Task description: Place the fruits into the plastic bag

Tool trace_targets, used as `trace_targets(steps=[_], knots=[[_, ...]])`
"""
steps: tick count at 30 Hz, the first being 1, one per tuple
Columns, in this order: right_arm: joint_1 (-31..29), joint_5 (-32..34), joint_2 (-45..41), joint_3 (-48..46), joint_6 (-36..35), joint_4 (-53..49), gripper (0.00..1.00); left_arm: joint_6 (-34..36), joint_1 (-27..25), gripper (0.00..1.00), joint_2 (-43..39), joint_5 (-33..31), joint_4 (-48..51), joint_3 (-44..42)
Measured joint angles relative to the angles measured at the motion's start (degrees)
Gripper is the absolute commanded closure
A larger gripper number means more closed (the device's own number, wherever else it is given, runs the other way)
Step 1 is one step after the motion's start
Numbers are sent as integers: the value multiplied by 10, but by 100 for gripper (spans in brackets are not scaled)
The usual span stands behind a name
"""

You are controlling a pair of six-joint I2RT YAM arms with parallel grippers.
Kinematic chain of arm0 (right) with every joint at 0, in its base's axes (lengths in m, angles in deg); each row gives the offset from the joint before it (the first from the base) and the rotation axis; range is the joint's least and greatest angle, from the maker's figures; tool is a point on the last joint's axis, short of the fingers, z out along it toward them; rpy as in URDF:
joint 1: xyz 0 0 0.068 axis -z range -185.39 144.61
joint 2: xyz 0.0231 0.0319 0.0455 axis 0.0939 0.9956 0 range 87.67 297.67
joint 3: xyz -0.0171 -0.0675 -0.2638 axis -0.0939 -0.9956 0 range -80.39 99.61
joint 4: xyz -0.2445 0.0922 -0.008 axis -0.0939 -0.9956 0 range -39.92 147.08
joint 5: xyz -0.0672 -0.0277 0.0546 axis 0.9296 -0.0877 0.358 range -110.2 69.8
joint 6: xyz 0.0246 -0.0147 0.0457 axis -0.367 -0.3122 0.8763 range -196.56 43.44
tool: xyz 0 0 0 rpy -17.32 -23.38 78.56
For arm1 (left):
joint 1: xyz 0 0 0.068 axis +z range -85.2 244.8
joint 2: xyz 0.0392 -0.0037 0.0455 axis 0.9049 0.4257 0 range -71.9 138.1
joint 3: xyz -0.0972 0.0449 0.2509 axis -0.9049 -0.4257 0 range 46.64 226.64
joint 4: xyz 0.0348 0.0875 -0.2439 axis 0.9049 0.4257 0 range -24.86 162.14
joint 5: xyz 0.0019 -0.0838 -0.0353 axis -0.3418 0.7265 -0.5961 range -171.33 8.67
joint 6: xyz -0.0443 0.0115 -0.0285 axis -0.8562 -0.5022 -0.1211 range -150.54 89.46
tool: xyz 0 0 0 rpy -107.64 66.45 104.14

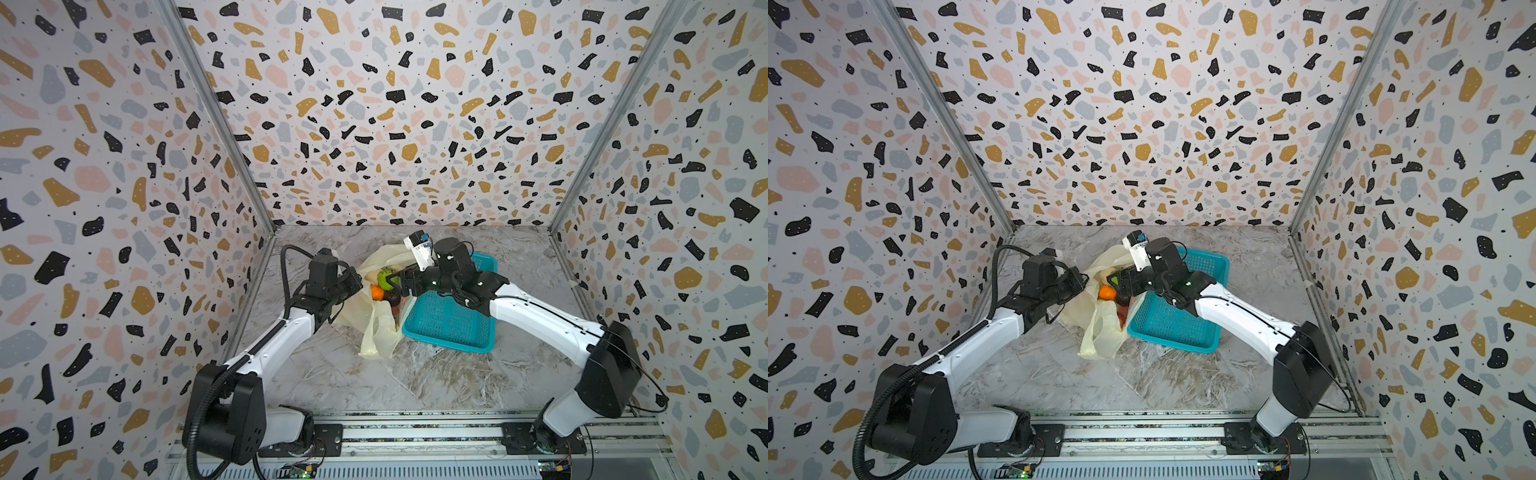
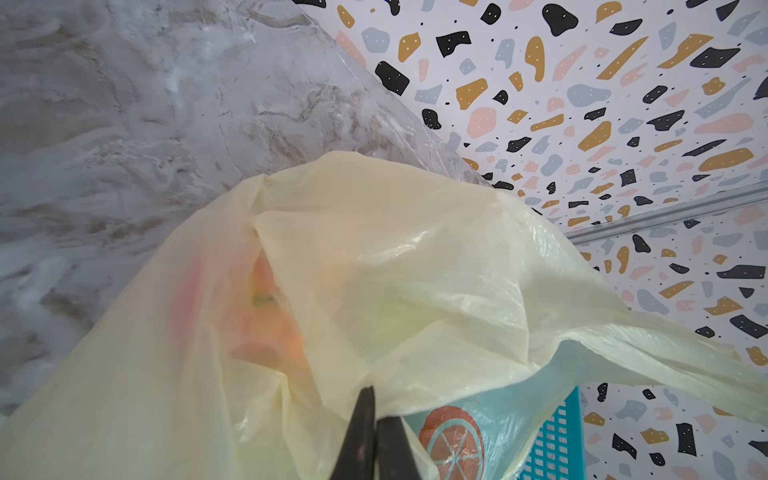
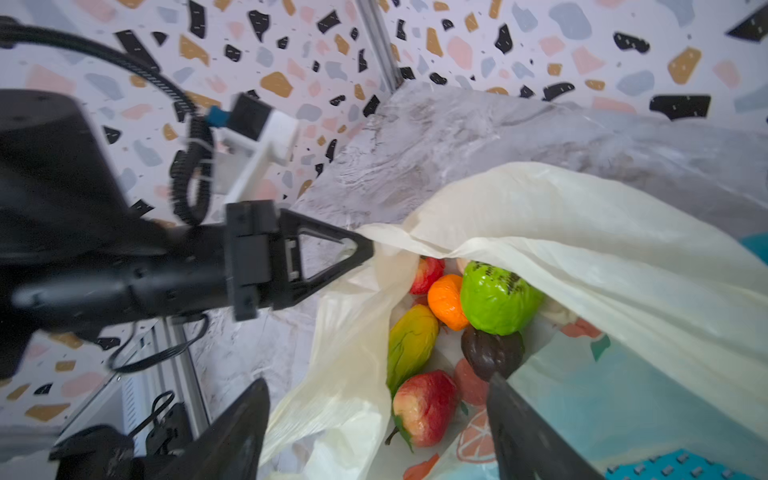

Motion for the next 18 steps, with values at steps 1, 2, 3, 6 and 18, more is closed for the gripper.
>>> trace_targets(steps=[1, 2, 3, 6, 18], knots=[[-10, -7, -12, -5, -18, -5, 19, 0, 0, 100, 0, 0, 0, 0], [-22, -14, -22, -10, -37, -12, 19, 0, 0, 100, 0, 0, 0, 0], [-33, -18, -29, -18, -51, -19, 19, 0, 0, 100, 0, 0, 0, 0], [-73, -27, -49, -52, -96, -50, 19, 0, 0, 100, 0, 0, 0, 0], [-243, 57, 6, -82, -208, -123, 19, -2, 0, 100, 0, -6, 1, 0]])
